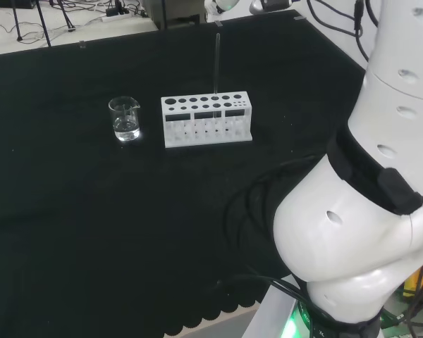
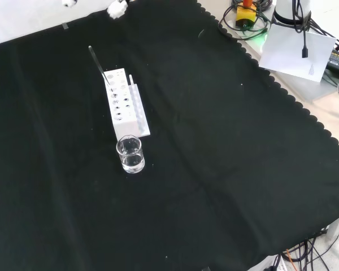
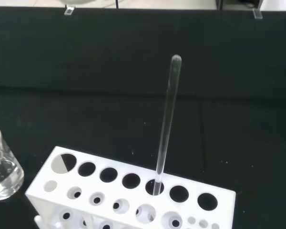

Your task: Take the glass rod from the white test tube rack.

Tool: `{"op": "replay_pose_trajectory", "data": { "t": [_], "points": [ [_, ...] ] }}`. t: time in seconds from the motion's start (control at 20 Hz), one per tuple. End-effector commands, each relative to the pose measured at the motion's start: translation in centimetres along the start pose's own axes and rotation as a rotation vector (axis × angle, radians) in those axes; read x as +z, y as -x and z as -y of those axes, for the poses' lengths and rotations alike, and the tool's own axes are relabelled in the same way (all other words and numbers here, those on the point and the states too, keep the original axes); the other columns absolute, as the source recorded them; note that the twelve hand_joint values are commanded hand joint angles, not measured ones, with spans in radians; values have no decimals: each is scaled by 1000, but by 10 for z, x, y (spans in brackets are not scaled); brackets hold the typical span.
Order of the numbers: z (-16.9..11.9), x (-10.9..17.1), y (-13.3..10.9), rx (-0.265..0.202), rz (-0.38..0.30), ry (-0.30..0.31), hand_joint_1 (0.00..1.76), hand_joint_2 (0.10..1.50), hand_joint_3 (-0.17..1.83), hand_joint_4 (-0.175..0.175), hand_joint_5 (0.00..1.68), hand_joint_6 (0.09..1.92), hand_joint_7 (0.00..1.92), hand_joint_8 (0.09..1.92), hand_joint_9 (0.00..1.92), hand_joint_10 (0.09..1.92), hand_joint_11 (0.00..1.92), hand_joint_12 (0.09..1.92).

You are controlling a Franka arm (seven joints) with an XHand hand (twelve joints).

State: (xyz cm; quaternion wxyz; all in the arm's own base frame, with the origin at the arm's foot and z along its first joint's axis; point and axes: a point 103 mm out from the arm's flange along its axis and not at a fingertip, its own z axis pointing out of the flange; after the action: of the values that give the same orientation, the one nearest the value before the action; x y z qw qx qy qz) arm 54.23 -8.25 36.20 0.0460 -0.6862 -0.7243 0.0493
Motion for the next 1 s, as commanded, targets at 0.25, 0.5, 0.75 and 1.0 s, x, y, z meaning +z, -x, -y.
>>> {"op": "replay_pose_trajectory", "data": {
  "t": [0.25, 0.5, 0.75, 1.0],
  "points": [
    [-31, 41, 17, -28, -31, -26, 659, 825, 625, -175, 362, 137, 113, 932, 334, 895, 256, 1420],
    [-38, 54, 15, -37, -39, -41, 643, 837, 619, -175, 385, 158, 131, 937, 358, 894, 266, 1418],
    [-42, 67, 15, -40, -41, -55, 636, 849, 602, -175, 388, 201, 162, 936, 394, 885, 277, 1411],
    [-46, 81, 17, -21, -57, -84, 630, 859, 589, -175, 369, 251, 214, 939, 430, 883, 285, 1410]
  ]
}}
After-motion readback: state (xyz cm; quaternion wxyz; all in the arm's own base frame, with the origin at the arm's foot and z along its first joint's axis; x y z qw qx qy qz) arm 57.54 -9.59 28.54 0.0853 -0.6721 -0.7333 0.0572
